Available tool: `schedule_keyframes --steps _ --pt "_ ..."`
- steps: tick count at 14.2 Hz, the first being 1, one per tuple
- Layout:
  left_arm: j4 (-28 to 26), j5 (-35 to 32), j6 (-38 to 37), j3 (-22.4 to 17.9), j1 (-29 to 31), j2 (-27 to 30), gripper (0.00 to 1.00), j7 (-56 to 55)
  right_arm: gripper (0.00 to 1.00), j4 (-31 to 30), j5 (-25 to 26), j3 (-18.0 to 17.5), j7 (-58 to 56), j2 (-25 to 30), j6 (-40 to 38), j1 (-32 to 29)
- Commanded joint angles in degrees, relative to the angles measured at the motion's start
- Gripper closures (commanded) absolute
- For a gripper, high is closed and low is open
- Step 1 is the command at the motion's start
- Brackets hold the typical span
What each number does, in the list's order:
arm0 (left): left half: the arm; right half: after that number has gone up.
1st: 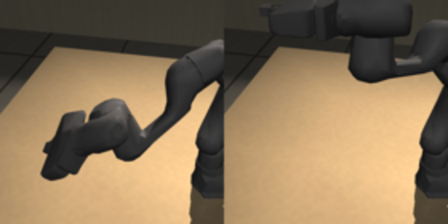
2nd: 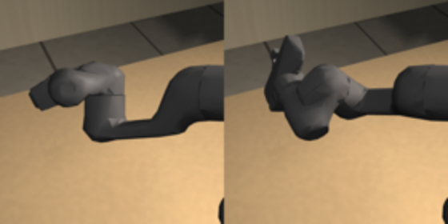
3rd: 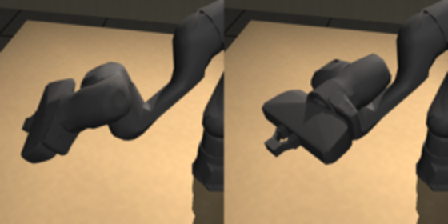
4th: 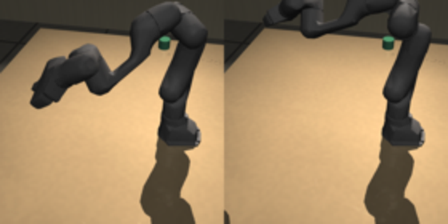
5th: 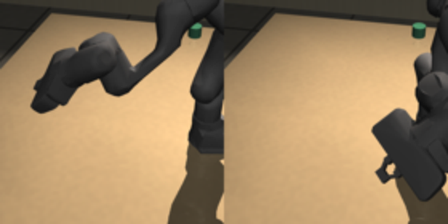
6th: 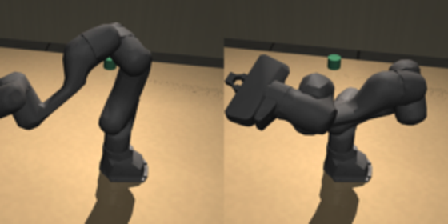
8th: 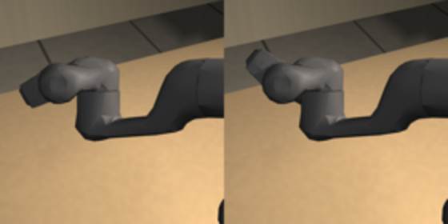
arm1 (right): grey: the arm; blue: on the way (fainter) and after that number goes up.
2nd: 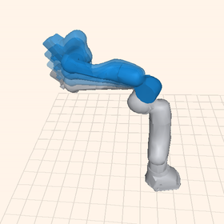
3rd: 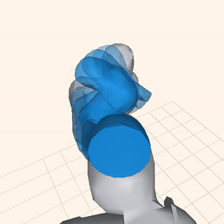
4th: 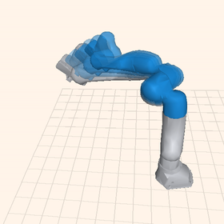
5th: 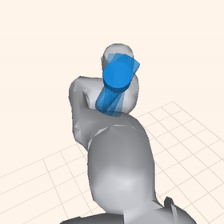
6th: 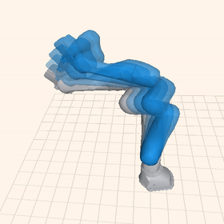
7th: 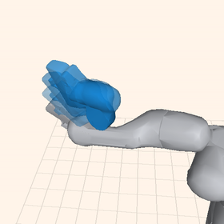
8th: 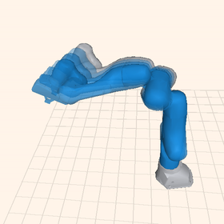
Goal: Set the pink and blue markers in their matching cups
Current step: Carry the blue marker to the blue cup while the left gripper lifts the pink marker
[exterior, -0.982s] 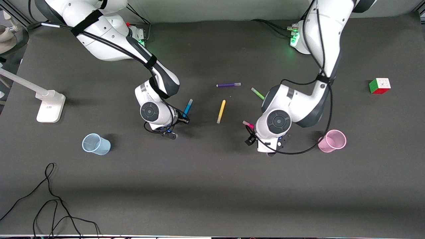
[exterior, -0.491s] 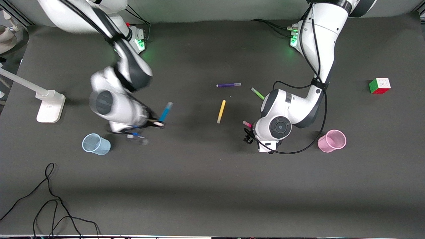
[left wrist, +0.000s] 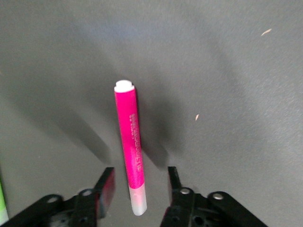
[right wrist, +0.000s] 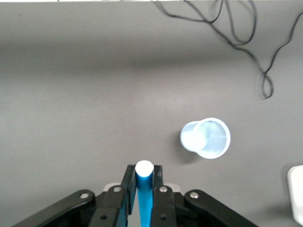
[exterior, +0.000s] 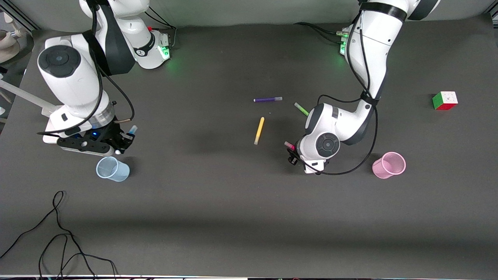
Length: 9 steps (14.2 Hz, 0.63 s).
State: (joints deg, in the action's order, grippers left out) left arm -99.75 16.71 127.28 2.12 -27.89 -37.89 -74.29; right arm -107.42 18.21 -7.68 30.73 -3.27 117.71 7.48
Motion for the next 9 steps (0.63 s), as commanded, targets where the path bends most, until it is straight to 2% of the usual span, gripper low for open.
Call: schedule_keyframes --steps 1,3,4,5,6,7,9 --pt "-3.3 1.3 3.1 0.4 -1.5 1.7 0.51 -1.3 1.00 -3.5 1.9 4.2 -3.8 1.1 5.6 0.4" --pt "-4.0 2.5 4.6 0.6 -1.7 1.7 0.52 -1.3 1.00 -5.4 1.9 7.6 -8.6 0.6 12.1 0.4" --pt "-4.0 2.7 4.7 0.6 -1.7 1.7 0.60 -1.3 1.00 -6.0 1.9 8.6 -10.5 0.1 14.6 0.4" --pt "-4.0 2.7 4.7 0.6 -1.7 1.7 0.75 -1.2 1.00 -6.5 2.1 9.6 -11.8 -0.2 16.9 0.4" --pt "-4.0 2.7 4.6 0.6 -1.6 1.8 0.95 -1.1 1.00 -7.3 2.2 10.8 -14.1 -0.8 20.1 0.4" --pt "-4.0 2.8 4.2 0.6 -1.5 2.0 1.00 -0.6 1.00 -7.7 2.3 12.5 -17.3 -1.6 23.5 0.4" --pt "-3.9 2.8 3.5 0.5 -1.4 2.8 1.00 -0.5 1.00 -8.3 2.3 15.0 -21.7 -3.4 29.8 0.4"
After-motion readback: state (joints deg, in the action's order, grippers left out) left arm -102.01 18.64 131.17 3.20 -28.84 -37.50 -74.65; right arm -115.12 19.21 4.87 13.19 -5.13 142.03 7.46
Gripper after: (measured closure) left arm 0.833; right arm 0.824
